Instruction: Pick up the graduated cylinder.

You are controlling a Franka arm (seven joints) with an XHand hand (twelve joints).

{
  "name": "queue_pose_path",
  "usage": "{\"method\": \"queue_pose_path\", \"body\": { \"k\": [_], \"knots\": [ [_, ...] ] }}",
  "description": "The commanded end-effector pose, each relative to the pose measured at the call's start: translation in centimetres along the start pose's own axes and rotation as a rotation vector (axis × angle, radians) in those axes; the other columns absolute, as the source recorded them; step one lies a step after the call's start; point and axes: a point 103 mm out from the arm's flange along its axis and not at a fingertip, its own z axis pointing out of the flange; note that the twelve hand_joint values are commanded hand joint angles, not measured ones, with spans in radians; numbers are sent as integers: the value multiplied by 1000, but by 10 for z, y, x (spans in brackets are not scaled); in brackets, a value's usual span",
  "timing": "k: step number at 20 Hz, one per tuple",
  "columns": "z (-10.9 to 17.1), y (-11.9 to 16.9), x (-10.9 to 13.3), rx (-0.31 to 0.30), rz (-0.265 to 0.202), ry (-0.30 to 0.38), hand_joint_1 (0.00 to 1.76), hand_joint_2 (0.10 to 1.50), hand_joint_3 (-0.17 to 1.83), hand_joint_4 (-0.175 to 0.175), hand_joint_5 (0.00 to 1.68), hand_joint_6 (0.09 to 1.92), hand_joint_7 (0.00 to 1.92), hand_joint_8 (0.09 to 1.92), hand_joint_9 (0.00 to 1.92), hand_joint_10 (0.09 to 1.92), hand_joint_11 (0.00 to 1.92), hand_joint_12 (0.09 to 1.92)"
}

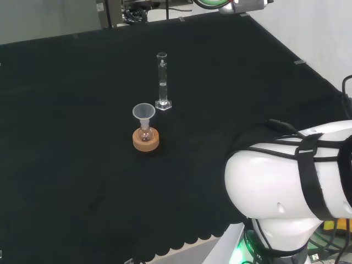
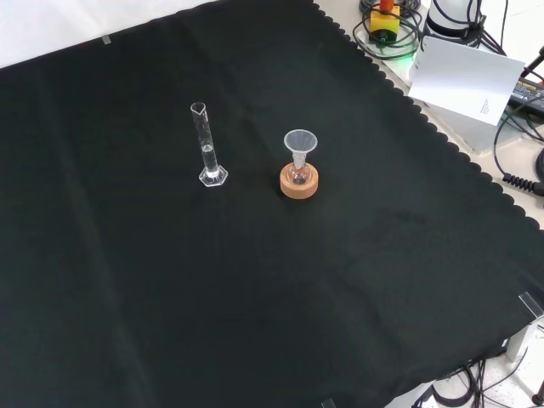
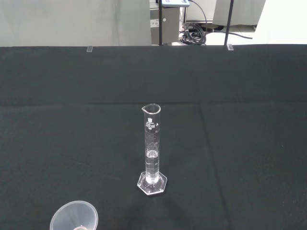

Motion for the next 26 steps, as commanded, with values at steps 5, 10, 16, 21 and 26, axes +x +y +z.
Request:
{"method": "queue_pose_path", "body": {
  "k": [5,10,16,21,26],
  "knots": [
    [-1,0,0,-4,1,0,6,1341,36,-19,268,87,0,439,414,87,0,1385],
    [0,2,-2,7,4,8,0,1345,38,-19,268,87,0,436,413,87,0,1385],
    [14,10,-20,27,40,18,0,1346,38,-20,268,87,0,435,413,87,0,1386],
    [35,16,-38,48,79,38,0,1344,38,-22,268,87,0,436,414,87,0,1386],
    [67,35,-49,57,79,65,43,1327,30,-27,272,87,14,451,420,87,0,1384]
  ]
}}
